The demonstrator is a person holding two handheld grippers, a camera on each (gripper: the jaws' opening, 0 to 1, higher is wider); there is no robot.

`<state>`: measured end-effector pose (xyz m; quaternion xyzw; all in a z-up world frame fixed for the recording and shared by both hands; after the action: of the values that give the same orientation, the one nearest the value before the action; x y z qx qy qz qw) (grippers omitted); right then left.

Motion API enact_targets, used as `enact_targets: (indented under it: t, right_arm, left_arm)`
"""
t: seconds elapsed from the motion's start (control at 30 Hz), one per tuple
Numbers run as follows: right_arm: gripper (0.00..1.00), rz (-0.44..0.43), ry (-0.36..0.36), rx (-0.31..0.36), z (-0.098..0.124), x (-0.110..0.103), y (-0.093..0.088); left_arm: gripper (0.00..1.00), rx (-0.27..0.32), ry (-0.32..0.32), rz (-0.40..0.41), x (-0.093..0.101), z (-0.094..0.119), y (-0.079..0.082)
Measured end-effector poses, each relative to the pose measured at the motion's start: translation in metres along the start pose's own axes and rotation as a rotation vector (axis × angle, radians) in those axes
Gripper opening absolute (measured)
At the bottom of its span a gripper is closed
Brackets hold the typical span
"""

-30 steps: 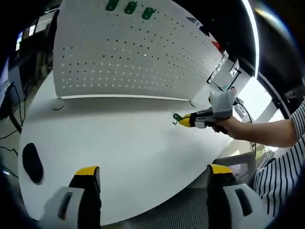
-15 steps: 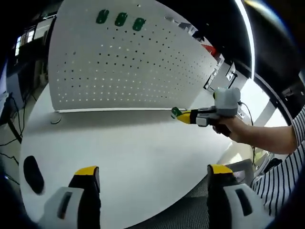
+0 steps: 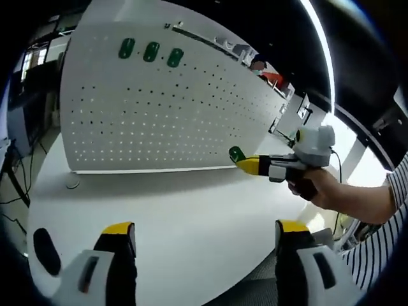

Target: Insert the hook assembly into the mounting plate slot until the hook locks in place.

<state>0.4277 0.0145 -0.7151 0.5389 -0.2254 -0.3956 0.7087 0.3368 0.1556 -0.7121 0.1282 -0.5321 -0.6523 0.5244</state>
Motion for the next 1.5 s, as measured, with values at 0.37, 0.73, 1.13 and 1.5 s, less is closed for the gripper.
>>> enact_targets:
  t: [0.37, 0.73, 1.13, 1.5]
  right_arm:
    - [0.0, -0.117, 0.031, 0.064, 0.012, -0.031, 0.01]
    - [0.0, -0.175, 0.065, 0.088, 0.02, -0.065, 0.006]
    - [0.0, -0.194, 0.116, 0.136, 0.025, -0.091, 0.018]
    - [0.0, -0.19, 0.152, 0.16, 0.028, -0.105, 0.025]
  left_arm:
    - [0.89, 0.072, -0.043, 0.044, 0.015, -0.005, 0.027]
    - [0.77, 0.122, -0.096, 0.035, 0.027, -0.009, 0.042]
    - [0.65, 0.149, -0.142, 0.037, 0.038, -0.014, 0.052]
    - [0.45, 0.15, -0.193, 0.051, 0.048, -0.014, 0.051]
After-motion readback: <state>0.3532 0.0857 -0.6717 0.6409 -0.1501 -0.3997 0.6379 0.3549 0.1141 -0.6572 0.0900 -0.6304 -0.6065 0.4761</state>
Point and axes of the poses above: the point that each gripper's makers call its tool centre point, and the gripper's own axes: z roughly backward along the fingers, x roughly to its right, y roughly out of its top, the point moved 1 cm from there along z, roughly backward along the fingers, and after that the axes turned 7 degrees about x, right-handed, at the moved point
